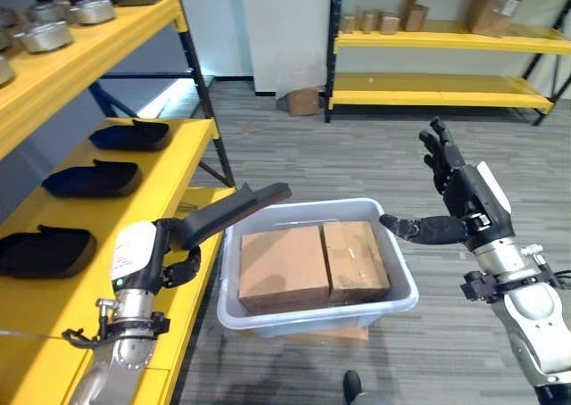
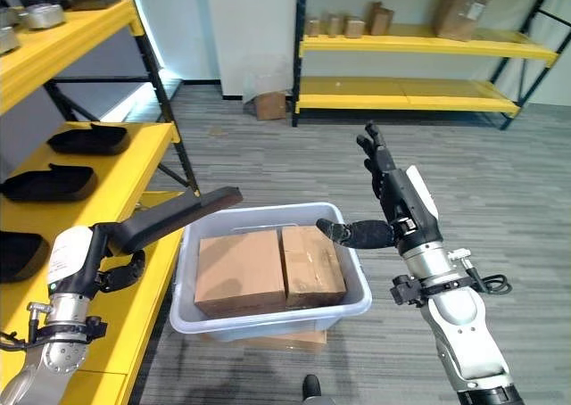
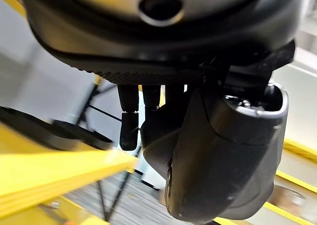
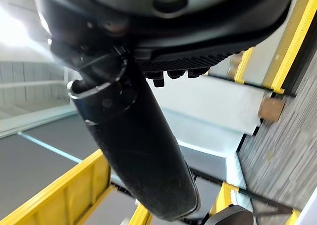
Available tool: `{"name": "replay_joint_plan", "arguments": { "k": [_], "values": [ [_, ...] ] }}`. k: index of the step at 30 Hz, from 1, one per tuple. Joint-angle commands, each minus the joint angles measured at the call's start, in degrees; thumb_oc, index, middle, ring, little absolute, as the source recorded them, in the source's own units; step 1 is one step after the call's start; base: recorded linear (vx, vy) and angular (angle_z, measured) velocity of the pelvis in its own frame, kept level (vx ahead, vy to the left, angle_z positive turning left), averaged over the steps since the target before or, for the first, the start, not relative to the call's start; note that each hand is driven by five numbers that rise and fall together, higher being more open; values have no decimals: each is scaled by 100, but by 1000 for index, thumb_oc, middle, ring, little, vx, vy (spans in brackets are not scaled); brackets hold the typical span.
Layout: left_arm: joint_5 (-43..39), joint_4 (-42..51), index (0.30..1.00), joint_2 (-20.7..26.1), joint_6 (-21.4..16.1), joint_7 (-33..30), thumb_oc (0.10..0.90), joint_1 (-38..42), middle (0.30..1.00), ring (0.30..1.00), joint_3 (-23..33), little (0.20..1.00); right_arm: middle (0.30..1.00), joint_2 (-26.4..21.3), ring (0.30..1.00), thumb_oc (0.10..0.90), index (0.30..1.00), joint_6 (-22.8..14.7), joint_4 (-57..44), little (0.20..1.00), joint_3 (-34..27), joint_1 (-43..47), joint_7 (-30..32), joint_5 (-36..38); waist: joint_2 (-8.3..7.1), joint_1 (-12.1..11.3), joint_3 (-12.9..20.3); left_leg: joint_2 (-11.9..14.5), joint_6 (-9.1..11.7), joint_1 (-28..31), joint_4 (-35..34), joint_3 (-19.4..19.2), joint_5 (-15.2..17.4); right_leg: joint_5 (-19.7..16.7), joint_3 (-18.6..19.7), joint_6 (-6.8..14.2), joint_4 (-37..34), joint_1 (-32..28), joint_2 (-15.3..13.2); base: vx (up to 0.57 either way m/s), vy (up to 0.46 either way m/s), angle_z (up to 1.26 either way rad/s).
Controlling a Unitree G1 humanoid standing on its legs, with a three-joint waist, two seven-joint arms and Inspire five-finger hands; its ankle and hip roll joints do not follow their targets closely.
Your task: Move parts from the plastic box to the shelf.
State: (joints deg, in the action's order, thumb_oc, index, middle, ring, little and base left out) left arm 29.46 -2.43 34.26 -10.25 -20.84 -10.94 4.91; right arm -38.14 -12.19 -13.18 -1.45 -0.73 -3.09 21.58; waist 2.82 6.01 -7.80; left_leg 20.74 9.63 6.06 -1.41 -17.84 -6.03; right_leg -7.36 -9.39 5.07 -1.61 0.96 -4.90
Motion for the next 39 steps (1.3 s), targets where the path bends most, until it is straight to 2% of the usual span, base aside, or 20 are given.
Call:
{"name": "replay_joint_plan", "arguments": {
  "k": [1, 2, 3, 4, 5, 6, 7, 8, 9, 10, 11, 12, 13, 14, 17, 25, 32, 34, 38, 39],
  "values": [
    [-333, 949, 300, 270, -319, -601, 400, 723, 300, 300, 754, 300, 1000, 131, 1000, 900, 1000, -592, -644, 1000, -662, 281, 229, 262, -163, -124, -45, 553, 443, -637, 347, 290, -1515, 1023, -736, -98, 377, -420, -99, -227, -184, 107],
    [-323, 985, 300, 279, -324, -631, 400, 754, 300, 300, 765, 300, 1000, 171, 1000, 900, 1000, -592, -614, 1000, -678, 274, 275, 231, -184, -154, -69, 475, 410, -718, 484, 274, -1331, 1028, -832, -125, 319, -449, -125, -240, -228, 123],
    [-317, 1027, 300, 260, -333, -656, 400, 769, 300, 300, 786, 300, 1000, 199, 1000, 900, 1000, -566, -561, 1000, -645, 318, 321, 154, -216, -216, -81, 256, 320, -750, 862, 408, -962, 965, -946, -147, 271, -436, -158, -124, -129, 109],
    [-316, 1033, 300, 261, -330, -654, 400, 766, 300, 300, 791, 300, 1000, 202, 1000, 900, 1000, -568, -554, 1000, -639, 328, 327, 147, -222, -196, -87, 251, 305, -803, 963, 442, -892, 965, -964, -132, 264, -449, -172, -216, -183, 116],
    [-346, 1073, 300, 194, -317, -666, 400, 875, 300, 300, 752, 300, 1000, 215, 1000, 900, 1000, -560, -578, 1000, -617, 379, 384, -4, -372, -222, -83, -278, 69, -875, 1576, 425, 19, 810, -1178, -162, 167, -409, -315, -211, -129, 96],
    [-328, 1127, 300, 166, -298, -670, 400, 936, 300, 300, 744, 300, 1000, 275, 1000, 900, 1000, -571, -569, 1000, -624, 361, 378, 16, -435, -184, -66, -443, -46, -888, 1988, 252, 420, 786, -1351, -184, 141, -399, -377, -199, -156, 93],
    [-309, 1151, 300, 145, -290, -685, 400, 987, 300, 300, 759, 300, 1000, 353, 1000, 900, 1000, -580, -590, 1000, -654, 320, 387, 19, -426, -157, -11, -535, -27, -828, 2258, 223, 746, 876, -1393, -171, 128, -414, -350, -52, -44, 80],
    [-309, 1153, 300, 146, -289, -684, 400, 987, 300, 300, 757, 300, 1000, 355, 1000, 900, 1000, -579, -593, 1000, -656, 316, 386, 18, -420, -155, -13, -526, -28, -839, 2283, 231, 764, 881, -1397, -169, 131, -416, -345, -36, -21, 80],
    [-243, 1173, 300, 112, -256, -752, 400, 1054, 300, 300, 780, 300, 1000, 483, 1000, 900, 1000, -603, -599, 1000, -765, 250, 478, -95, -432, -93, 78, -630, -131, -683, 2239, -50, 1119, 869, -1645, -161, 132, -387, -352, -41, 11, 89],
    [-233, 1180, 300, 117, -247, -759, 400, 1050, 300, 300, 768, 300, 1000, 498, 1000, 900, 1000, -601, -612, 1000, -770, 232, 486, -109, -438, -79, 82, -649, -156, -672, 2226, -39, 1146, 867, -1670, -139, 130, -405, -367, -41, 119, 130],
    [-156, 1230, 300, 75, -237, -836, 400, 1075, 300, 300, 782, 300, 1000, 610, 1000, 900, 1000, -601, -639, 1000, -872, 55, 520, -222, -378, 12, 207, -680, -184, -443, 1495, -212, 1236, 721, -1872, 33, 62, -452, -451, 10, 127, 123],
    [-154, 1233, 300, 73, -236, -837, 400, 1070, 300, 300, 779, 300, 1000, 611, 1000, 900, 1000, -598, -646, 1000, -873, 45, 520, -223, -384, 15, 209, -696, -189, -422, 1459, -213, 1218, 715, -1876, 39, 55, -462, -460, 31, 263, 106],
    [-96, 1258, 300, 97, -247, -901, 400, 1094, 300, 300, 848, 300, 1000, 678, 1000, 900, 1000, -594, -659, 1000, -912, -21, 529, -332, -364, -30, 324, -713, -154, -262, 855, -157, 1079, 631, -1953, 115, 51, -494, -509, 36, 158, 52],
    [-91, 1272, 300, 97, -242, -899, 400, 1079, 300, 300, 844, 300, 1000, 687, 1000, 900, 1000, -591, -667, 1000, -911, -36, 534, -345, -381, -21, 334, -764, -163, -185, 688, -165, 986, 615, -1966, 133, 44, -507, -531, 51, 292, 50],
    [-17, 1446, 300, 14, -146, -1270, 400, 931, 300, 300, 1138, 300, 1000, 818, 1000, 900, 1000, -578, -599, 1000, -738, 32, 591, -496, -465, -204, 403, -1049, -307, 146, -11, -70, 860, 364, -1946, 304, 72, -442, -800, 18, 240, 32],
    [289, 1614, 300, 50, 66, -1546, 400, 625, 300, 300, 1497, 300, 1000, 908, 1000, 900, 1000, -528, -551, 1000, -437, 198, 584, -724, -616, -485, 372, -1437, -545, 221, -327, 81, 889, -5, -1937, 571, 64, -413, -1160, -16, 152, 0],
    [420, 1614, 300, 108, 176, -1669, 400, 427, 300, 300, 1746, 300, 1000, 968, 1000, 900, 1000, -504, -504, 1000, -373, 236, 637, -854, -722, -626, 369, -1666, -657, 105, -355, 249, 948, -374, -2033, 792, 2, -444, -1437, -8, 123, 15],
    [466, 1546, 300, 118, 283, -1786, 400, 331, 300, 300, 1903, 300, 1000, 1035, 1000, 900, 1000, -494, -452, 1000, -310, 287, 720, -996, -804, -773, 319, -1873, -763, 9, -359, 392, 987, -642, -2146, 932, 7, -479, -1680, -60, 272, 30],
    [503, 1523, 300, 114, 371, -1867, 400, 270, 300, 300, 2044, 300, 1000, 1136, 1000, 900, 1000, -453, -396, 1000, -219, 307, 728, -1075, -864, -856, 238, -2013, -859, -80, -359, 511, 1001, -725, -2281, 973, 312, -410, -1910, -52, 171, 39],
    [465, 1516, 300, 127, 373, -1849, 400, 289, 300, 300, 2042, 300, 1000, 1177, 1000, 900, 1000, -430, -380, 1000, -207, 299, 728, -1069, -877, -823, 175, -2028, -883, -82, -359, 611, 1020, -748, -2101, 969, 579, -329, -1952, -102, 84, 21]
  ]
}}
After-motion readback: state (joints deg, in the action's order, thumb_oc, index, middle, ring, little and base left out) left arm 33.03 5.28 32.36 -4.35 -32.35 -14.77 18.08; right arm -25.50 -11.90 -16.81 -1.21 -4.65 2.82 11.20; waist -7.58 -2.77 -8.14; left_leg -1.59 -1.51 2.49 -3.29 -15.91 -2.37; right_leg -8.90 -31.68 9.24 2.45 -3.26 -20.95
